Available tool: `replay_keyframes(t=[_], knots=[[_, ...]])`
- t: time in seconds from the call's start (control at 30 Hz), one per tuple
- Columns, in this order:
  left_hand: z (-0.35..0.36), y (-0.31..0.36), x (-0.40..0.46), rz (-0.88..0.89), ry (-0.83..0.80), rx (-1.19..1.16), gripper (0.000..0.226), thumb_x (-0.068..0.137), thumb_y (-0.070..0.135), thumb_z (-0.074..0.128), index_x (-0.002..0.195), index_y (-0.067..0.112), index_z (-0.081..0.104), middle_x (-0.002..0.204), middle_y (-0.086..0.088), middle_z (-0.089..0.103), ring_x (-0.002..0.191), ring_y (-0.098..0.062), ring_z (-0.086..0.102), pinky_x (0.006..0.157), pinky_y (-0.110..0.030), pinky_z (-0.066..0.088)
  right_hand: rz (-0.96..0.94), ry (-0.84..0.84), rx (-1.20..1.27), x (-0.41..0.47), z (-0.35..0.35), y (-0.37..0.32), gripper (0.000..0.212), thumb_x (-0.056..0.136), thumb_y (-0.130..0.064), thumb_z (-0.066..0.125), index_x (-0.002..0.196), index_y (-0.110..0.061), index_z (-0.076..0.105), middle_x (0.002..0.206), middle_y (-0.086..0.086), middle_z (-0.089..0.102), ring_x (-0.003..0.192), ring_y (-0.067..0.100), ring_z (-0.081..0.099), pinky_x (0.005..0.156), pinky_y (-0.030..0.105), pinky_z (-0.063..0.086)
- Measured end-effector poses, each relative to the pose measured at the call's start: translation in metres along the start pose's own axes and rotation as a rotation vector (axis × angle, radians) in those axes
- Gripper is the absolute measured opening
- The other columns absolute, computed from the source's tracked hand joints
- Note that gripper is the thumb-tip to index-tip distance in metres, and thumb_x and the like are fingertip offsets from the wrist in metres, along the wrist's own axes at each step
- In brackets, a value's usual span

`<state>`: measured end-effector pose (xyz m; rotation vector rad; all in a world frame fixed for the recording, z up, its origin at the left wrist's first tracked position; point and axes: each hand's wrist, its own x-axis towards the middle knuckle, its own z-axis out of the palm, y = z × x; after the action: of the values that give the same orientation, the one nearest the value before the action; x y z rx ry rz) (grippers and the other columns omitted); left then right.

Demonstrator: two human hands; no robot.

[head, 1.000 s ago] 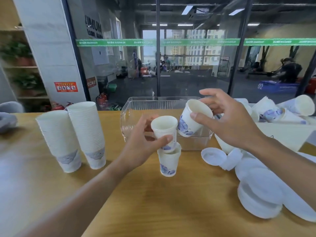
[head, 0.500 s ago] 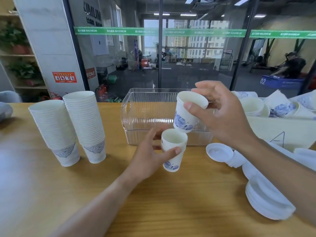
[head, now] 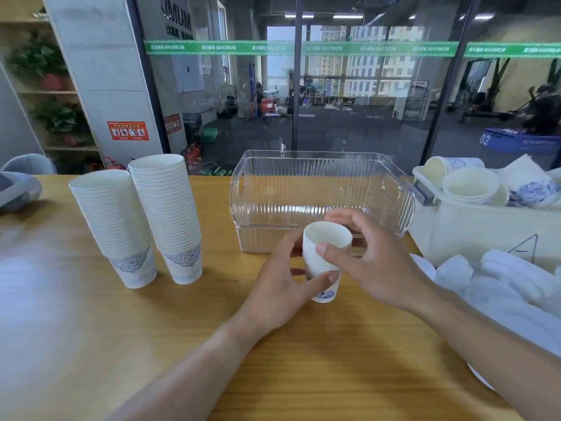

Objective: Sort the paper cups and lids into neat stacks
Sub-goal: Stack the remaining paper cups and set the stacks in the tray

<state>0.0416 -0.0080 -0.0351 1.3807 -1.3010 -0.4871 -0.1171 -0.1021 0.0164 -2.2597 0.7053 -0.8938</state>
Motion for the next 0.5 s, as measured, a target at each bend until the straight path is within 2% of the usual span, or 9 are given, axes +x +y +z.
replay_keyframes(t=[0.1, 0.17, 0.23, 0.37, 0.5], knots=[[-0.001, 0.001, -0.002, 0.035, 0.019, 0.017, 0.069, 0.087, 0.033, 0.084, 0.144, 0.036, 0.046, 0.134, 0.022, 0.061, 0.129, 0.0, 0.055, 0.1, -0.023, 0.051, 0.024, -0.008, 0.029, -0.006, 0.0, 0.006, 0.057, 0.083, -0.058, 0.074, 0.134, -0.043, 0.054, 0.128, -0.025, 0.064, 0.122, -0.006, 0.056, 0.105, 0.03, 0.048], [-0.001, 0.003, -0.003, 0.06, 0.047, 0.026, 0.065, 0.09, 0.034, 0.08, 0.144, 0.037, 0.045, 0.137, 0.022, 0.059, 0.131, 0.001, 0.053, 0.104, -0.026, 0.049, 0.029, -0.019, 0.029, -0.009, -0.001, 0.009, 0.067, 0.077, -0.067, 0.072, 0.137, -0.044, 0.051, 0.132, -0.026, 0.061, 0.127, -0.005, 0.054, 0.109, 0.033, 0.046], [-0.002, 0.006, -0.005, 0.124, 0.101, 0.082, 0.06, 0.092, 0.039, 0.076, 0.144, 0.033, 0.046, 0.141, 0.018, 0.055, 0.134, 0.0, 0.051, 0.106, -0.027, 0.048, 0.025, -0.01, 0.034, -0.012, -0.006, 0.009, 0.072, 0.076, -0.068, 0.073, 0.139, -0.042, 0.05, 0.136, -0.026, 0.059, 0.128, -0.005, 0.054, 0.11, 0.032, 0.046], [-0.003, 0.01, -0.005, 0.268, 0.179, 0.223, 0.052, 0.097, 0.032, 0.072, 0.143, 0.028, 0.051, 0.148, 0.012, 0.047, 0.142, -0.014, 0.046, 0.11, -0.031, 0.045, 0.023, 0.039, 0.049, -0.021, -0.031, 0.005, 0.053, 0.087, -0.044, 0.077, 0.135, -0.036, 0.056, 0.129, -0.023, 0.062, 0.122, -0.01, 0.056, 0.104, 0.016, 0.046], [0.005, 0.026, 0.004, 0.351, 0.171, 0.348, 0.041, 0.1, 0.037, 0.062, 0.139, 0.028, 0.056, 0.149, 0.019, 0.046, 0.143, -0.006, 0.042, 0.111, -0.015, 0.035, 0.018, 0.129, 0.018, -0.026, -0.072, 0.011, 0.041, 0.091, -0.033, 0.076, 0.13, -0.035, 0.062, 0.125, -0.023, 0.066, 0.119, -0.006, 0.059, 0.103, 0.017, 0.047]])
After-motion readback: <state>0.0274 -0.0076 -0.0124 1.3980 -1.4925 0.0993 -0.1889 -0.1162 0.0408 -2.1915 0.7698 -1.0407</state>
